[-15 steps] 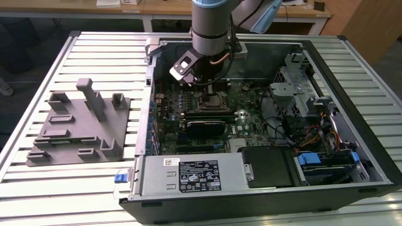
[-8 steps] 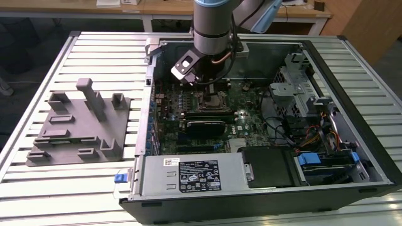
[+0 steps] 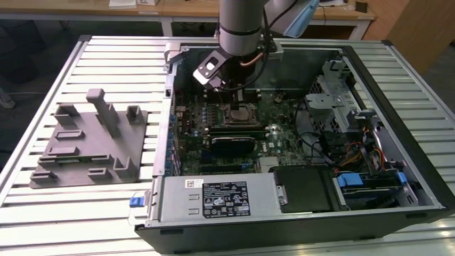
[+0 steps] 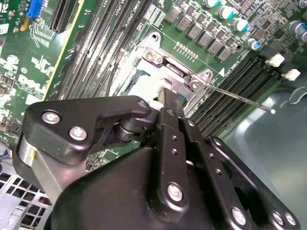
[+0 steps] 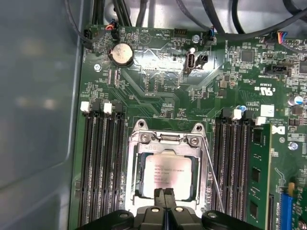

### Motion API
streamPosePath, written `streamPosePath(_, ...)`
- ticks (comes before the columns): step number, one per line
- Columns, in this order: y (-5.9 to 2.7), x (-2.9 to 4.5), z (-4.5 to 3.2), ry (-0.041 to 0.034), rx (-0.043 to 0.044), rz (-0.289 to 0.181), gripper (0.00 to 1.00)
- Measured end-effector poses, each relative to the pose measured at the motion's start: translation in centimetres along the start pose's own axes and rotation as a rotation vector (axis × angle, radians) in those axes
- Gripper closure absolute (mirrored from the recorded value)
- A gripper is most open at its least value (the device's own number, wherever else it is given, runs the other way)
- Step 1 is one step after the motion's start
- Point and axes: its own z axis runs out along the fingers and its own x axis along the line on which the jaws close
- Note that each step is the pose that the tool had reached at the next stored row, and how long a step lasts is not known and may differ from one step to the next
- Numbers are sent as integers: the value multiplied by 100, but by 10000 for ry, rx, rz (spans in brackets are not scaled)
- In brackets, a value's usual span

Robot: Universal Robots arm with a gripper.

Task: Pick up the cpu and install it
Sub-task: 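Close the cpu cover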

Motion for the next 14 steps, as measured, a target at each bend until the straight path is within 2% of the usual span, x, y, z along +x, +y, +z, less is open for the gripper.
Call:
streamPosePath(5,-2,-35,-1,-1,1,0,89)
streamPosePath(14,43,-39,2,-1,1,0,89)
